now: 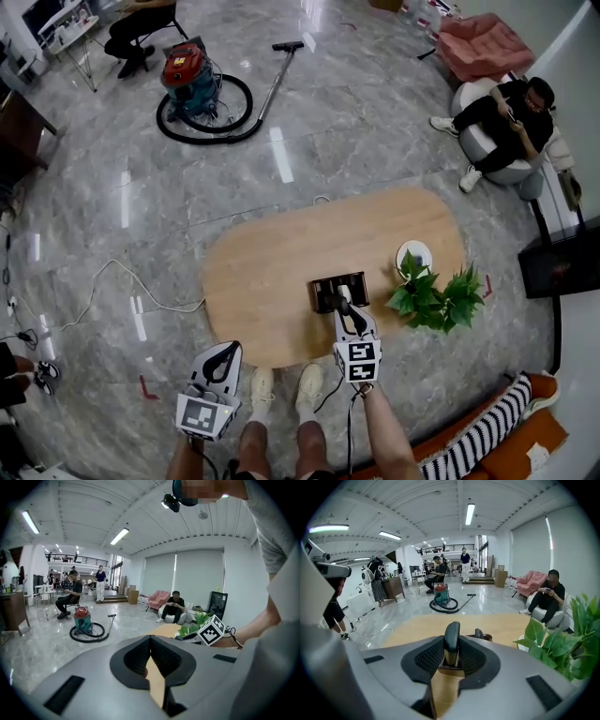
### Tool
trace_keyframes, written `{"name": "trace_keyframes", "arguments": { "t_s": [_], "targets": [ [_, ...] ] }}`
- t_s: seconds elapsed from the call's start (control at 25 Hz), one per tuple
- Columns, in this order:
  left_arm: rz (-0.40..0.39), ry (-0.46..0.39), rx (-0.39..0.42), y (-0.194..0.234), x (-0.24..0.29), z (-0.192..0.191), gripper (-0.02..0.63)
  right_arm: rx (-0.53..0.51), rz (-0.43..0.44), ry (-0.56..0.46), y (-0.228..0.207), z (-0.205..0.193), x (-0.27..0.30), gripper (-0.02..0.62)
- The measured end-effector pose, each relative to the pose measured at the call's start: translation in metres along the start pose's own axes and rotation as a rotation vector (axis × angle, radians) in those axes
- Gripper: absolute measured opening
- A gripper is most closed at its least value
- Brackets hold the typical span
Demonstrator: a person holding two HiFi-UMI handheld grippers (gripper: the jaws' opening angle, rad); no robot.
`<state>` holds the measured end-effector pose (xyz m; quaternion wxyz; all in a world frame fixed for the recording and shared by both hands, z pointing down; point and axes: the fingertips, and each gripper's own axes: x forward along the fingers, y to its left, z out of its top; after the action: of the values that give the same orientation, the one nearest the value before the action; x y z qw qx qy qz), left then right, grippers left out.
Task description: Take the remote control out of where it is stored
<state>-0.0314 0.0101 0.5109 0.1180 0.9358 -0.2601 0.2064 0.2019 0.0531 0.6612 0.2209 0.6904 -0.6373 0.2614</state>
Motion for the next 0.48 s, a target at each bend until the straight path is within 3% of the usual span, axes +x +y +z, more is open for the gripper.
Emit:
{"name": "trace_keyframes", "arguments": {
  "t_s": [0.48],
  "targets": [
    [0.028,-0.055,0.010,0.004,-0.033,0.031,0.006,-0.026,-0.002,-0.049,0.006,0.040,-0.037,0.101]
  ]
}}
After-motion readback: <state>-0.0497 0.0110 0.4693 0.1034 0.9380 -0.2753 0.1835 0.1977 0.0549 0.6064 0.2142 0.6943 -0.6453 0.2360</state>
